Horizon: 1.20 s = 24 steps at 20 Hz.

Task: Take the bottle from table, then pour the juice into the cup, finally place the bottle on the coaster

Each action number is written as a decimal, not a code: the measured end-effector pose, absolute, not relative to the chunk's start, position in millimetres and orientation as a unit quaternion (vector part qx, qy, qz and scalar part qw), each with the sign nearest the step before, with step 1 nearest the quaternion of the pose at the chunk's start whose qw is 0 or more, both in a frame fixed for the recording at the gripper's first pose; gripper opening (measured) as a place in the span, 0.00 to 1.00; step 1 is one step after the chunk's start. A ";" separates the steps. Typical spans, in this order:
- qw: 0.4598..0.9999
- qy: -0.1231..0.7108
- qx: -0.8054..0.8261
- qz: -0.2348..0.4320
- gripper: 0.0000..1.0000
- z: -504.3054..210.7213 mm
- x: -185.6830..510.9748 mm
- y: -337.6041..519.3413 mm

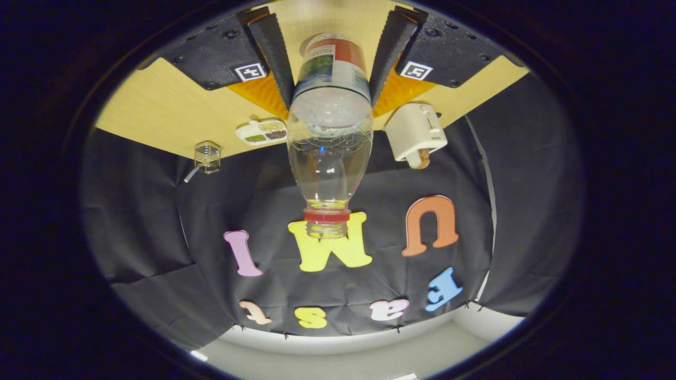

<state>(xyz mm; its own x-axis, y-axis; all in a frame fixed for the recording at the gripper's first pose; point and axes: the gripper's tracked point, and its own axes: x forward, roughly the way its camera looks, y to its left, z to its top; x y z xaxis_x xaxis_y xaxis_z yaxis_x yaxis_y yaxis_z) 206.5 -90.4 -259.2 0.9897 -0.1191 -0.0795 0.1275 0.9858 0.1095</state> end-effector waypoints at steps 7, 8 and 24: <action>0.996 0.065 -0.013 -0.058 0.79 -312.4 244.5 -82.5; 0.997 0.057 -0.017 -0.056 0.79 -311.8 249.8 -78.7; 0.997 0.034 -0.039 -0.061 0.89 -304.9 238.6 -86.4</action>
